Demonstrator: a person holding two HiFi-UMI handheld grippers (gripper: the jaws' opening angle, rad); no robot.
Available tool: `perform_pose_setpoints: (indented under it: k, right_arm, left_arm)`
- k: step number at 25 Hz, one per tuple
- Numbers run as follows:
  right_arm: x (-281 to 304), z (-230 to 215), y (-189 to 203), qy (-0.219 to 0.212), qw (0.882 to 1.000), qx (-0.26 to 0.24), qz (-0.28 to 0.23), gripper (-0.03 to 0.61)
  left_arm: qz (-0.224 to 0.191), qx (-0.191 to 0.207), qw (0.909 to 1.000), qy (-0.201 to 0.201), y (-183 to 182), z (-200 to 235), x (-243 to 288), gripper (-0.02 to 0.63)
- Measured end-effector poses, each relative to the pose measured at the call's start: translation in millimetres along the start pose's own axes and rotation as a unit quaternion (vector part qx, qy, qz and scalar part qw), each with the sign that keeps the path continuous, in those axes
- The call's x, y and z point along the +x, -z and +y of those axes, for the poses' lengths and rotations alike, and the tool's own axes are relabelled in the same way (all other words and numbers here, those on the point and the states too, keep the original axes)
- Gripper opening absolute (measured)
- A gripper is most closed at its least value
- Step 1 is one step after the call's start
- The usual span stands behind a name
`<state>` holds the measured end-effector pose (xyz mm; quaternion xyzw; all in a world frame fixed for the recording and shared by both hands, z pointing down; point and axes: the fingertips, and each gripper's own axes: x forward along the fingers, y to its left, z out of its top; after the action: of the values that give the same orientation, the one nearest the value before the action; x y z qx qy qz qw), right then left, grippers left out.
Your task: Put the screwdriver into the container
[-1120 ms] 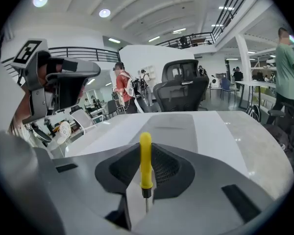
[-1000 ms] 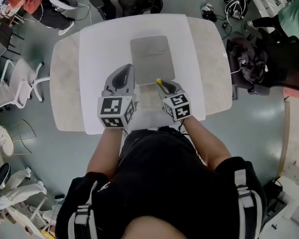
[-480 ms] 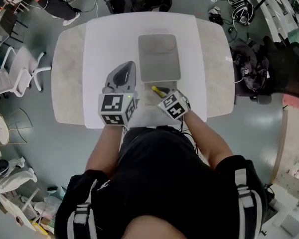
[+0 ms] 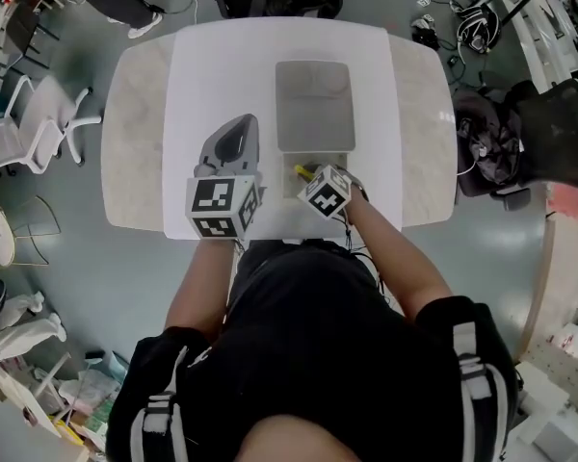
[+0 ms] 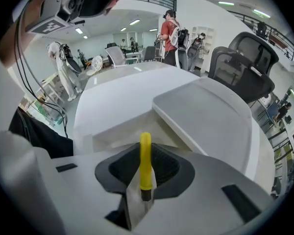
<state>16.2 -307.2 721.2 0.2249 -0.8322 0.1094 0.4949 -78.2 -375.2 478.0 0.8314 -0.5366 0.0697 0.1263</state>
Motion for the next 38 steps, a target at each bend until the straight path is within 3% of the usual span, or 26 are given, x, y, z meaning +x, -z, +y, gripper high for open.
perform_pose_setpoints:
  k: [9,12,15,20,26,33,38]
  right_arm:
    - [12.1,0.7,5.0,-0.018,0.999,0.018,0.027,0.069]
    - [8.0,0.3,0.0,-0.025,0.999,0.037,0.011,0.112]
    - [-0.2,-2.9,-3.0,-0.019,0.999,0.049,-0.005,0.111]
    - [-31.3,-15.4,-18.7,0.014,0.992,0.098,-0.077,0.051]
    - [-85.6,-46.5,-45.4,0.073,0.969,0.143,-0.187,0.017]
    - [-151.4,-63.6,-77.8,0.107,0.943,0.142,-0.281,0.012]
    - [-208.9,-89.4,-90.3,0.177,0.906,0.156,-0.351,0.012]
  left_arm:
    - [0.001,-0.003,0.9999,-0.013,1.9,7.2,-6.8,0.006]
    - [0.002,-0.002,0.9999,-0.012,1.7,6.8,-7.3,0.006]
    - [0.003,0.001,1.0000,-0.008,0.1,5.2,-5.5,0.006]
    - [0.004,0.007,1.0000,0.003,-2.0,-1.7,-0.4,0.006]
    - [0.002,0.020,0.9995,0.023,-9.3,-16.3,11.3,0.006]
    - [-0.001,0.040,0.9977,0.055,-21.9,-40.0,25.5,0.006]
    - [-0.008,0.055,0.9956,0.075,-30.1,-59.1,34.4,0.006]
